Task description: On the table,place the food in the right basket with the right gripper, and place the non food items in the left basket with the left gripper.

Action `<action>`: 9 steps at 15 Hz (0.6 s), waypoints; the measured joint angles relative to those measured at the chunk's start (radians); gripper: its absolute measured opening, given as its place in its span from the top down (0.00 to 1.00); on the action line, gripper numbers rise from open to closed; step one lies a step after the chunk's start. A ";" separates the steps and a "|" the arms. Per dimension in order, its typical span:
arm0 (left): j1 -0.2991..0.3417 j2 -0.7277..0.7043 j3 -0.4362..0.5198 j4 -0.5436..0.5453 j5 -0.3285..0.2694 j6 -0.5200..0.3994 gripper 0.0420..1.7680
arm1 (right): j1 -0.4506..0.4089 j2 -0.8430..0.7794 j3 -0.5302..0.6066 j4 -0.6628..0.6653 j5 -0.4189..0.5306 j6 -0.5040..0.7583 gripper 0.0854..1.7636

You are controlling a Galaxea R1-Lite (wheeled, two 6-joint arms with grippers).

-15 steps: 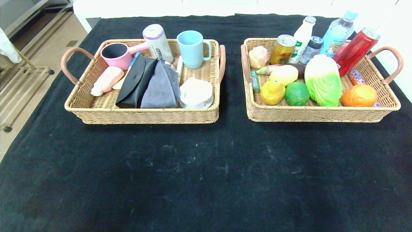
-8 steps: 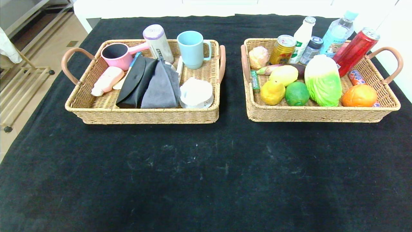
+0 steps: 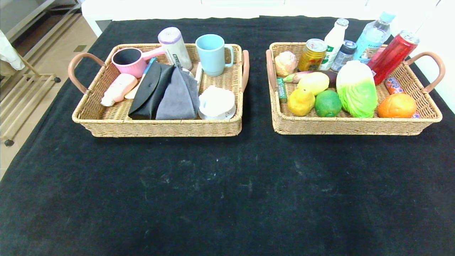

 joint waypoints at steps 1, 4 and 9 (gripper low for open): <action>0.000 -0.029 0.030 0.035 0.003 0.001 0.03 | 0.000 -0.016 0.006 -0.001 -0.016 0.001 0.04; 0.001 -0.072 0.080 0.099 0.002 -0.037 0.03 | 0.001 -0.039 0.066 -0.035 -0.135 0.011 0.04; 0.002 -0.085 0.373 -0.310 0.124 -0.170 0.03 | 0.001 -0.044 0.363 -0.519 -0.252 0.040 0.04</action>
